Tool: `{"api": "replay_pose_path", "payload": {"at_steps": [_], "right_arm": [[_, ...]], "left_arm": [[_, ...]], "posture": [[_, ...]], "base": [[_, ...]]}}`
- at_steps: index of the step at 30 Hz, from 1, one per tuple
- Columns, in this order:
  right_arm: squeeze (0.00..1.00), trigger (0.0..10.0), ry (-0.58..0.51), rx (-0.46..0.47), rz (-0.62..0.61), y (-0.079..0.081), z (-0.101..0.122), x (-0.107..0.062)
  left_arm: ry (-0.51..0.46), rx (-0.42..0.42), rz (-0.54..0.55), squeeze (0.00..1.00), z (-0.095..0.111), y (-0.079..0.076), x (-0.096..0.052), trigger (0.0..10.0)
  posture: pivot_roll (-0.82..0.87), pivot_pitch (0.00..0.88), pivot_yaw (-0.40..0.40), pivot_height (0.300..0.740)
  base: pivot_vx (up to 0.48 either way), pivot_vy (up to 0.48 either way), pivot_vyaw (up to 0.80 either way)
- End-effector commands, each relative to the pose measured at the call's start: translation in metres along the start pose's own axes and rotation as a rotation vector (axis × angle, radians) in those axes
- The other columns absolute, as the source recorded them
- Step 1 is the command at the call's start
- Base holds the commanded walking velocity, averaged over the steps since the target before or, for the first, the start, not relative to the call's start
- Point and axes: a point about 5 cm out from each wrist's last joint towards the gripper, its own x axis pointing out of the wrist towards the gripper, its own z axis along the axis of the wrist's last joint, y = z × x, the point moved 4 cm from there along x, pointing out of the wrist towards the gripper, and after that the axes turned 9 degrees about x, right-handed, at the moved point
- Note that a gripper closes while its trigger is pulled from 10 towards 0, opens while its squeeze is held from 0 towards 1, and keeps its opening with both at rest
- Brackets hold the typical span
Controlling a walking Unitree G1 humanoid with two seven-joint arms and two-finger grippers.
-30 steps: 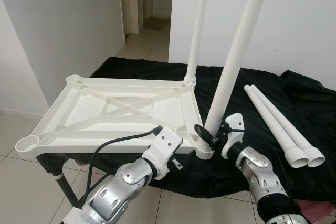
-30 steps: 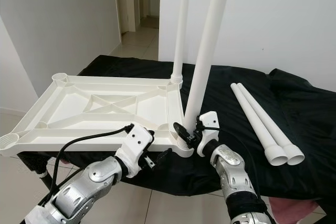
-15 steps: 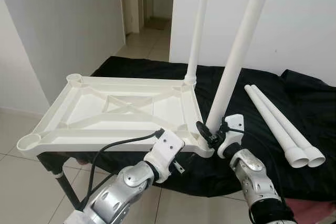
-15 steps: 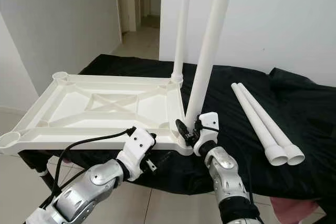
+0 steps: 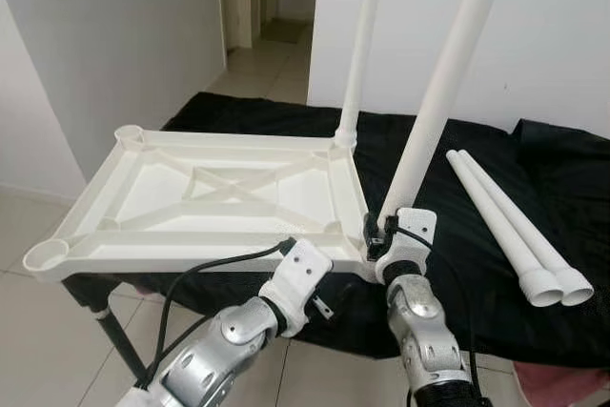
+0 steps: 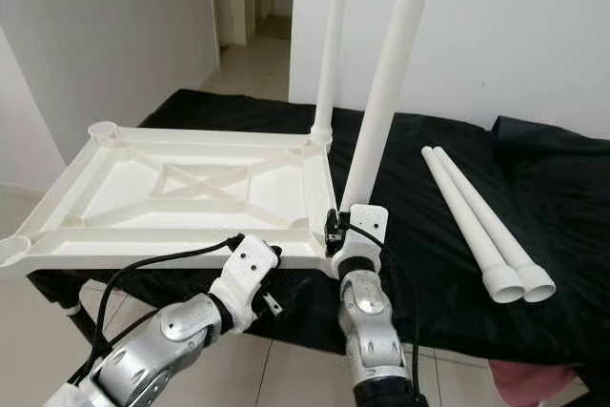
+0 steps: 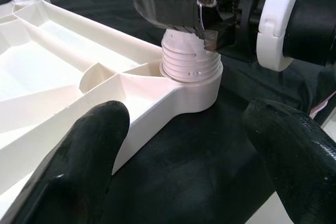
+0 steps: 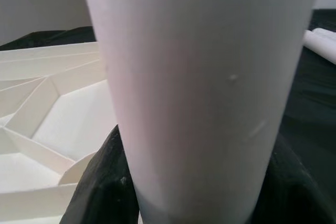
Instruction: Building children table
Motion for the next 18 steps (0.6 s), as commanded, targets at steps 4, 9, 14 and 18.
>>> {"api": "replay_pose_path", "payload": {"at_steps": [4, 9, 14, 18], "right_arm": [[0.00, 10.0, 0.078, 0.025, -0.064, -0.014, -0.019, -0.008], [0.00, 10.0, 0.060, 0.042, -0.039, -0.009, -0.015, -0.009], [1.00, 10.0, 0.033, 0.044, -0.021, -0.011, -0.006, -0.009], [1.00, 10.0, 0.017, 0.032, 0.006, -0.012, 0.000, -0.009]], "left_arm": [[-0.004, -0.008, -0.119, 0.00, -0.002, -0.012, -0.003, 10.0], [-0.002, 0.002, -0.118, 0.00, -0.002, -0.009, -0.003, 10.0], [-0.006, 0.013, -0.112, 0.00, 0.000, -0.006, -0.002, 10.0], [-0.007, 0.013, -0.102, 0.00, 0.001, -0.002, -0.001, 10.0]], "posture": [[0.01, 0.081, -0.033, 0.740], [0.01, 0.078, -0.030, 0.740], [0.00, 0.072, -0.027, 0.740], [0.00, 0.071, -0.026, 0.740]], "base": [[0.000, 0.000, 0.00], [0.000, 0.000, 0.00], [0.000, 0.000, 0.00], [0.000, 0.000, 0.00]]}}
